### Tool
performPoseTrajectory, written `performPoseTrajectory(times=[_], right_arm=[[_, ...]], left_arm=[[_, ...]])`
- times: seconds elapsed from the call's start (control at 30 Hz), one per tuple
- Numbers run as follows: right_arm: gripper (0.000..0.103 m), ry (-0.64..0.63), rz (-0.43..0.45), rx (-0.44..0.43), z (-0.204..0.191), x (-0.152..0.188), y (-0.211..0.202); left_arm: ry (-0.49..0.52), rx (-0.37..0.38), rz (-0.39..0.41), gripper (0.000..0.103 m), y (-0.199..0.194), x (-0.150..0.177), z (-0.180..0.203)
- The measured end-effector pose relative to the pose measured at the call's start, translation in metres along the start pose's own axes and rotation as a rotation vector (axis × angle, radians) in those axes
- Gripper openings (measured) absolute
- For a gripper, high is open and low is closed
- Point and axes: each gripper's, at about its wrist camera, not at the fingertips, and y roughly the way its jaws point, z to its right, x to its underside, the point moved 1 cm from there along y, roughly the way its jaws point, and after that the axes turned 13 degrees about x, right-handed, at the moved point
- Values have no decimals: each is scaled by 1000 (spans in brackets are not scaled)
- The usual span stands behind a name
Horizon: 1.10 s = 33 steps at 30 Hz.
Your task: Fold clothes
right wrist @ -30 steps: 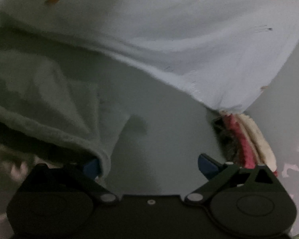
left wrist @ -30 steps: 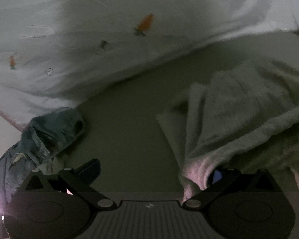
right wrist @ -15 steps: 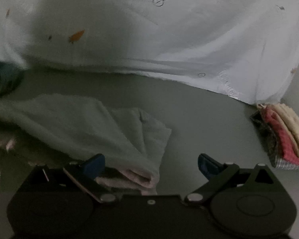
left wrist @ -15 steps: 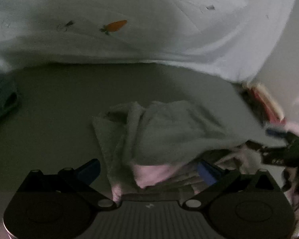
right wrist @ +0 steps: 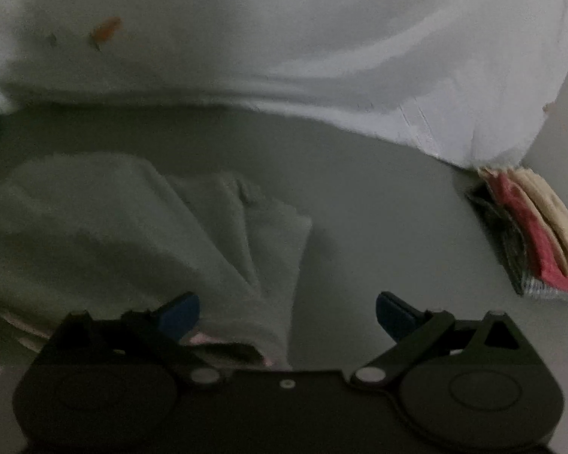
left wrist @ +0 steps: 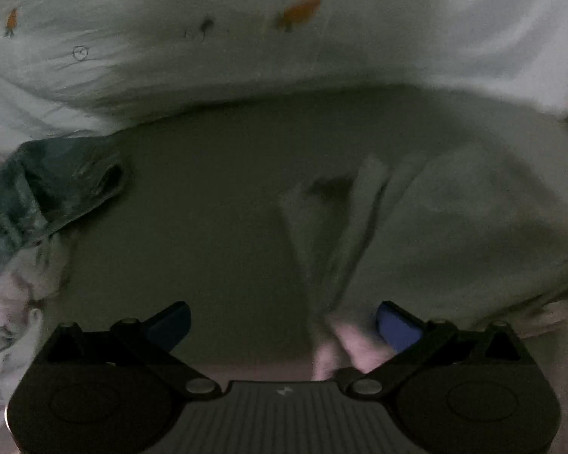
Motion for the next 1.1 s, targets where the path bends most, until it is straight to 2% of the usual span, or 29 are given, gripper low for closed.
performPoseTrajectory(times=[0.07, 0.13, 0.27, 0.43, 0.53, 0.6, 0.7, 0.77, 0.8, 0.9, 1.1], right_arm=[[101, -5, -46, 17, -1, 7, 9], [101, 6, -94, -7, -1, 14, 17], [101, -33, -80, -18, -5, 16, 19], [100, 61, -57, -57, 9, 18, 3], [98, 130, -84, -97, 23, 29, -8], [93, 141, -116, -119, 29, 44, -16], [85, 110, -189, -140, 30, 75, -26], [85, 132, -222, -160, 32, 96, -37], [85, 172, -227, -176, 36, 105, -44], [87, 157, -237, -181, 37, 123, -66], [94, 175, -223, -194, 48, 169, -105]], left_arm=[[-20, -16, -11, 103, 10, 7, -3], [-56, -11, -5, 103, 16, 13, -8], [-133, 31, -30, 103, 21, 11, -22], [-147, 58, -18, 103, 4, 19, -24], [-163, 120, -17, 103, -11, 37, -25], [-165, 163, -44, 103, -18, 57, -26], [-172, 173, -83, 103, -23, 89, -28], [-197, 192, -96, 103, -30, 110, -30], [-196, 204, -94, 103, -35, 118, -28], [-180, 237, -92, 103, -51, 141, -23], [-47, 297, -124, 103, -74, 182, -1]])
